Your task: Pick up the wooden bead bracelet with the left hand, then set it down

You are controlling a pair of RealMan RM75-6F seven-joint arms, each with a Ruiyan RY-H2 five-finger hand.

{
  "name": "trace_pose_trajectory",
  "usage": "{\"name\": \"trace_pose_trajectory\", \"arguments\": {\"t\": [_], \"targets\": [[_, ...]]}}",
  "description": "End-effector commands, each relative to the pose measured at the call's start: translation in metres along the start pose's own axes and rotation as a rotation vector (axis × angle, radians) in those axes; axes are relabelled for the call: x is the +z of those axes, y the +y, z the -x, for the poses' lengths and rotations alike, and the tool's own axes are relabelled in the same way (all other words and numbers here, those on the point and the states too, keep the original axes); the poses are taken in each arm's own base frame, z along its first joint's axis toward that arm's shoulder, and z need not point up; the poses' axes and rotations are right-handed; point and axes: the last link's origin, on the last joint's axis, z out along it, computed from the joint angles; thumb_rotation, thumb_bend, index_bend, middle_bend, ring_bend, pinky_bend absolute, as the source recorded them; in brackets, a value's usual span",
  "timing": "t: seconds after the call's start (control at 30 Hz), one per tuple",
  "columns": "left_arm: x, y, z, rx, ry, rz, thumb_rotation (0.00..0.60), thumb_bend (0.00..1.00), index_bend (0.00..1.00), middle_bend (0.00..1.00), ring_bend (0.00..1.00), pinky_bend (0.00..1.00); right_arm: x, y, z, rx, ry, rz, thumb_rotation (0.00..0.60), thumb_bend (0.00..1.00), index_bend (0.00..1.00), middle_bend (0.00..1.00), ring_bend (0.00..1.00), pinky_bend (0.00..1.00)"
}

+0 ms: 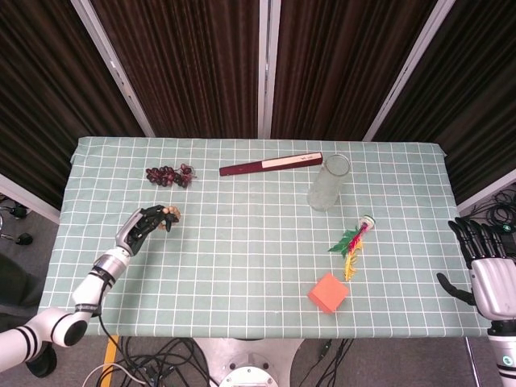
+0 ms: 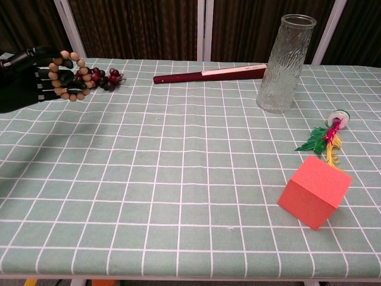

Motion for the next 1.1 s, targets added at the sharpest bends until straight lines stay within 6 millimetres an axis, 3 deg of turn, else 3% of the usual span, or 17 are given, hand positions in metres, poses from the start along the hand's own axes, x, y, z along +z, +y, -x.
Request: {"name": "trace_pose_trajectory", "arguments": {"t": [0.03,0.4,0.6,0.7,0.83,0.87,0.9,1.0,1.1], "targets": [[0.0000,0.0008,-0.0002,-0.003,0.000,0.000,0.410,0.52,0.55,0.66,0.37,0.16,-0.0006,0.0001,-0.0003,0.000,0.001,0.000,0.600,0.12,0.00,0.07,0.00,0.00],[-0.0013,0.0014,-0.0002,-0.012,0.006,0.003,0.482,0.61,0.55,0.66,0.37,0.16,-0.0021,0.0000,-0.0017,0.001,0.007,-0.003,0.600,0.12,0.00,0.07,0.00,0.00],[-0.0020,0.0015,0.0003,-0.015,0.008,0.003,0.470,0.64,0.56,0.66,0.37,0.16,-0.0029,0.0002,-0.0017,0.003,0.008,-0.002,0.600,0.12,0.00,0.07,0.00,0.00],[-0.0024,0.0004,0.0011,-0.008,0.007,-0.002,0.470,0.72,0.55,0.66,0.37,0.16,-0.0028,0.0005,-0.0017,0.004,0.009,-0.002,0.600,0.12,0.00,0.07,0.00,0.00],[-0.0024,-0.0002,0.0027,0.009,0.002,-0.007,0.591,0.83,0.51,0.63,0.37,0.16,-0.0025,0.0006,-0.0017,0.005,0.009,-0.003,0.600,0.12,0.00,0.07,0.00,0.00],[-0.0025,0.0000,0.0033,0.013,-0.001,-0.006,0.579,0.84,0.49,0.62,0.37,0.16,-0.0023,0.0006,-0.0016,0.005,0.008,-0.004,0.600,0.12,0.00,0.07,0.00,0.00],[-0.0025,0.0002,0.0037,0.012,-0.002,-0.003,0.529,0.83,0.47,0.60,0.37,0.16,-0.0024,0.0007,-0.0015,0.005,0.007,-0.004,0.600,0.12,0.00,0.07,0.00,0.00],[-0.0024,0.0009,0.0036,0.007,-0.003,0.008,0.333,0.73,0.43,0.57,0.36,0.16,-0.0029,0.0014,-0.0013,0.007,0.008,0.000,0.600,0.12,0.00,0.07,0.00,0.00],[-0.0022,0.0004,0.0034,0.007,-0.004,0.011,0.255,0.61,0.43,0.57,0.36,0.16,-0.0032,0.0021,-0.0012,0.008,0.008,0.002,0.600,0.12,0.00,0.07,0.00,0.00]]}}
